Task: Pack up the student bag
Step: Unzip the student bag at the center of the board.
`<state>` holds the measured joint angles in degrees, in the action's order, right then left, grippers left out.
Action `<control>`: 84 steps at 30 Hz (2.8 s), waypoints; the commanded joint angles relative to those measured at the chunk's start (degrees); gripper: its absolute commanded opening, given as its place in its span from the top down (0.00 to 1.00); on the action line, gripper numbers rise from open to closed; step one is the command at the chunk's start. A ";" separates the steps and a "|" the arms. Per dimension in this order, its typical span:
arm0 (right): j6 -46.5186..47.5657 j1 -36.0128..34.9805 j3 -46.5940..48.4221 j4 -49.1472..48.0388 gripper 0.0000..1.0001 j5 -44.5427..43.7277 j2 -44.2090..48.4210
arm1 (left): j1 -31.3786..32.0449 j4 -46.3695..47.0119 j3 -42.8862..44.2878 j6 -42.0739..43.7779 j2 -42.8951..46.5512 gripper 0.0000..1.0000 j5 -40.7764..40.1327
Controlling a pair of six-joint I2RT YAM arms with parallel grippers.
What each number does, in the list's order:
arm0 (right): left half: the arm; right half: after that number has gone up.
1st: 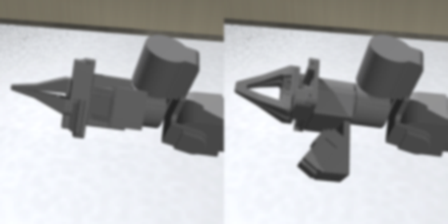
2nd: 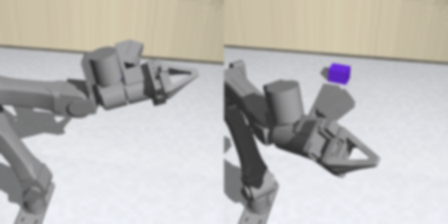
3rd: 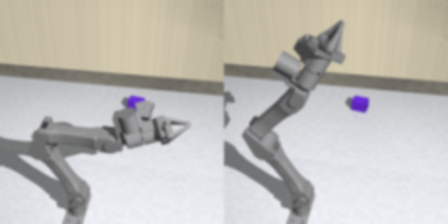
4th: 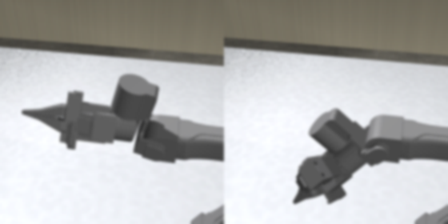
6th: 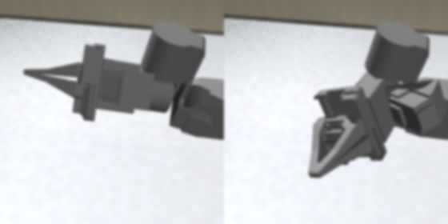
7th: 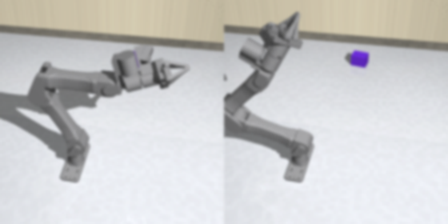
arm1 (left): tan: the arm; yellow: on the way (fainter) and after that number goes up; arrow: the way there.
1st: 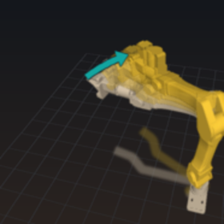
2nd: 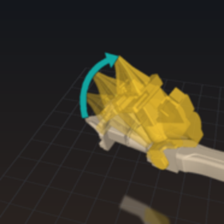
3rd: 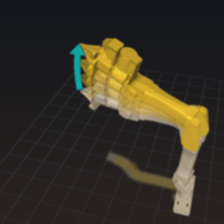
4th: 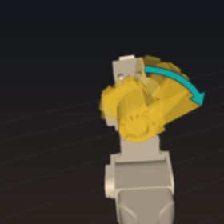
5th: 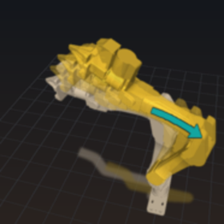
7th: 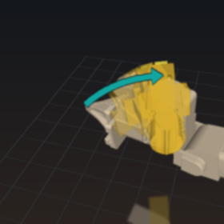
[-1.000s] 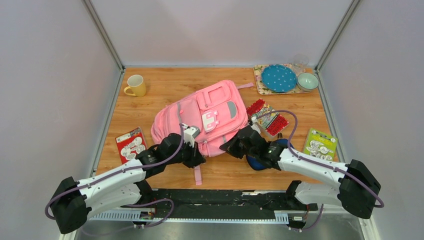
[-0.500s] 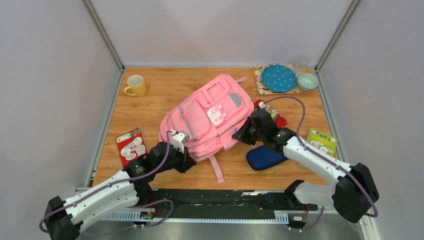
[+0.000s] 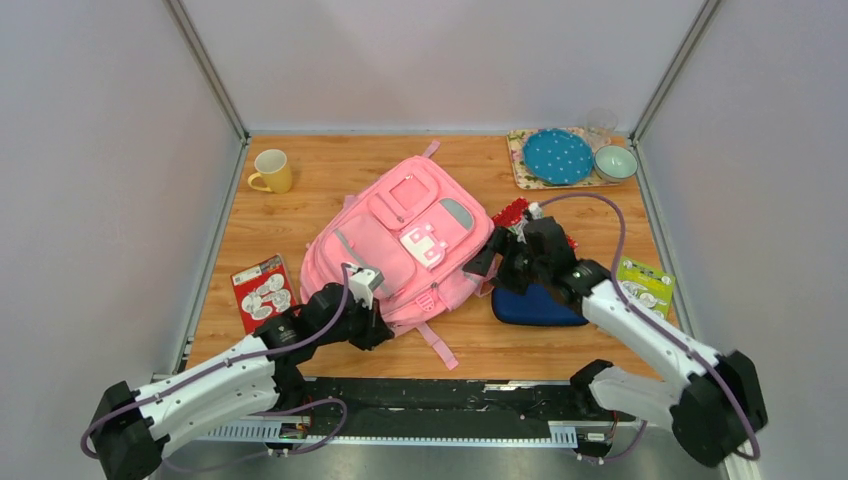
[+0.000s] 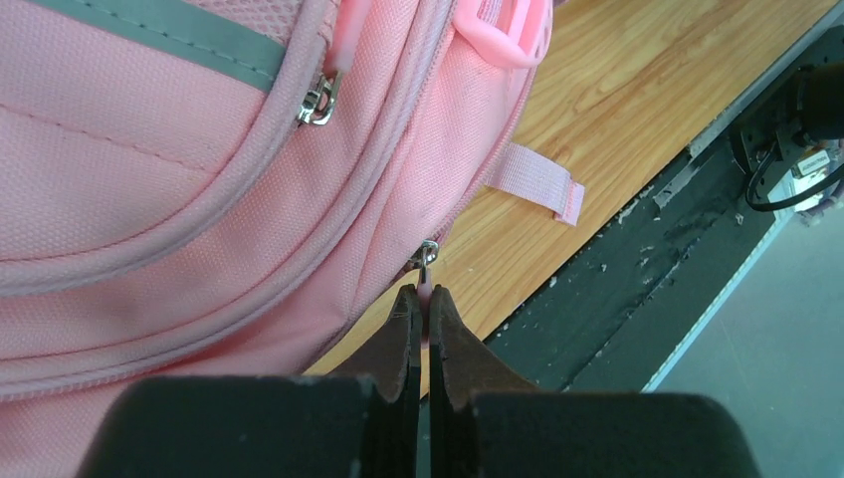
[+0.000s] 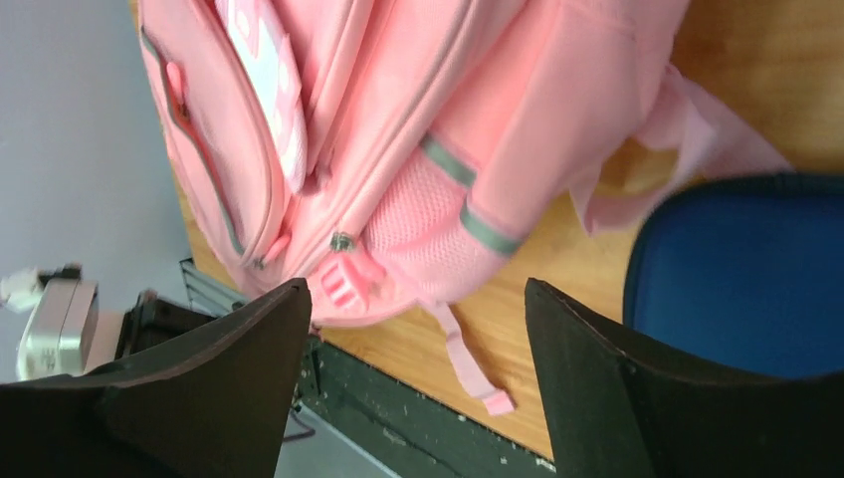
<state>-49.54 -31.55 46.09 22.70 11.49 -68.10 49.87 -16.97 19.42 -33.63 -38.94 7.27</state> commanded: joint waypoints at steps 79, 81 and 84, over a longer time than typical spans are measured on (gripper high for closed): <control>-12.67 -13.33 -4.86 -10.47 0.31 1.36 5.69 | 1.46 6.68 4.57 -3.47 -5.44 1.00 6.88; -16.36 -16.34 -5.48 -13.55 0.31 -0.84 4.64 | 1.46 7.13 5.54 -2.68 -6.85 1.00 8.55; -20.23 -20.12 -5.04 -16.01 0.30 -3.92 0.17 | 1.46 7.13 6.77 -1.62 -7.91 1.00 9.87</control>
<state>-59.70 -48.31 41.08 16.82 11.73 -64.14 51.03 -14.11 22.26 -36.80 -46.06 12.62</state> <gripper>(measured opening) 0.693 0.017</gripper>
